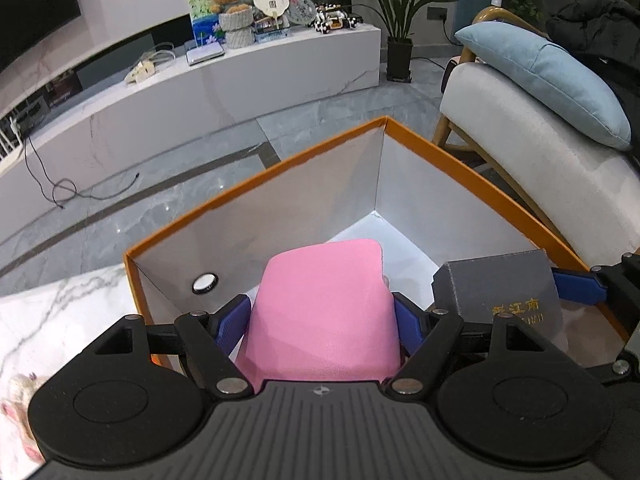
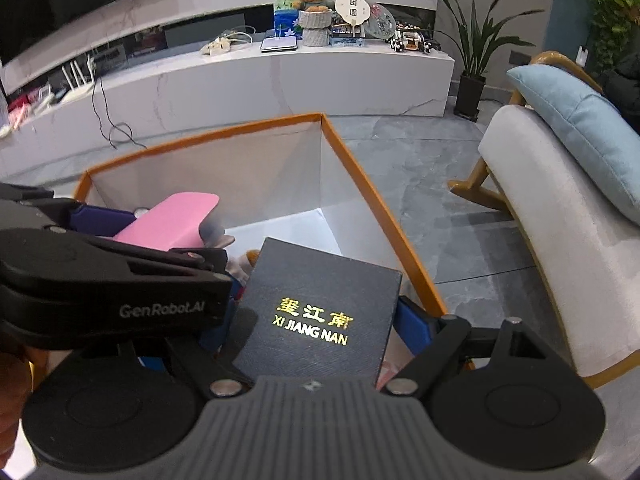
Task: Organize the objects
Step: 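Lower pink wallet and black box into the orange box with both tools, then open left tool to drop the wallet while right opens to drop black box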
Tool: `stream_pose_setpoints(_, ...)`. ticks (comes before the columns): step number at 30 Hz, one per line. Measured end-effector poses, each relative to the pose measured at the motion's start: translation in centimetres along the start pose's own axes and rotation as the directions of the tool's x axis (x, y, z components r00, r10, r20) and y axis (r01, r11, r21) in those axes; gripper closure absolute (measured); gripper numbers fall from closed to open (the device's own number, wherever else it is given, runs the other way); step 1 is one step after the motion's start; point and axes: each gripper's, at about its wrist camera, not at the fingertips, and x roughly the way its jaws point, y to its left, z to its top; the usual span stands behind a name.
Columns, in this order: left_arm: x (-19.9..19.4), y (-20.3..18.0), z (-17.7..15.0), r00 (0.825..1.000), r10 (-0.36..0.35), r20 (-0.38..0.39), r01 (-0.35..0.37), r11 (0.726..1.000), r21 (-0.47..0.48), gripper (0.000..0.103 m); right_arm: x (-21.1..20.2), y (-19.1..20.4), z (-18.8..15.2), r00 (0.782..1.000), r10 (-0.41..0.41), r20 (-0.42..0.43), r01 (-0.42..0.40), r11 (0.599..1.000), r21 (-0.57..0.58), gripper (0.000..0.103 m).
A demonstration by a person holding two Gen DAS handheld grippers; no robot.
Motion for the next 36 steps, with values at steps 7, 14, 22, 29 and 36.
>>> stream_pose_setpoints(7, 0.9, 0.6, -0.3, 1.0, 0.007, -0.02, -0.007, 1.0, -0.009, 0.016, 0.5, 0.7, -0.1, 1.0, -0.009, -0.002, 0.009, 0.999, -0.042, 0.018)
stream_pose_setpoints(14, 0.8, 0.7, -0.4, 1.0, 0.008, -0.016, -0.008, 1.0, -0.011, 0.015, 0.5, 0.6, -0.1, 1.0, -0.009, -0.003, 0.009, 0.999, -0.048, 0.018)
stream_pose_setpoints(22, 0.9, 0.5, -0.5, 1.0, 0.025, -0.013, -0.025, 1.0, -0.009, 0.014, 0.3, 0.9, -0.2, 1.0, -0.008, -0.003, 0.008, 0.999, -0.053, 0.017)
stream_pose_setpoints(29, 1.4, -0.2, -0.6, 0.997, 0.062, -0.052, -0.059, 0.997, 0.047, 0.012, 0.9, 2.0, -0.5, 0.999, -0.045, -0.023, 0.042, 0.993, -0.11, 0.016)
stream_pose_setpoints(36, 0.9, 0.2, -0.7, 0.998, 0.049, -0.039, -0.048, 0.999, 0.016, 0.001, 0.6, 1.8, -0.5, 0.999, -0.033, -0.027, 0.03, 0.994, -0.101, 0.006)
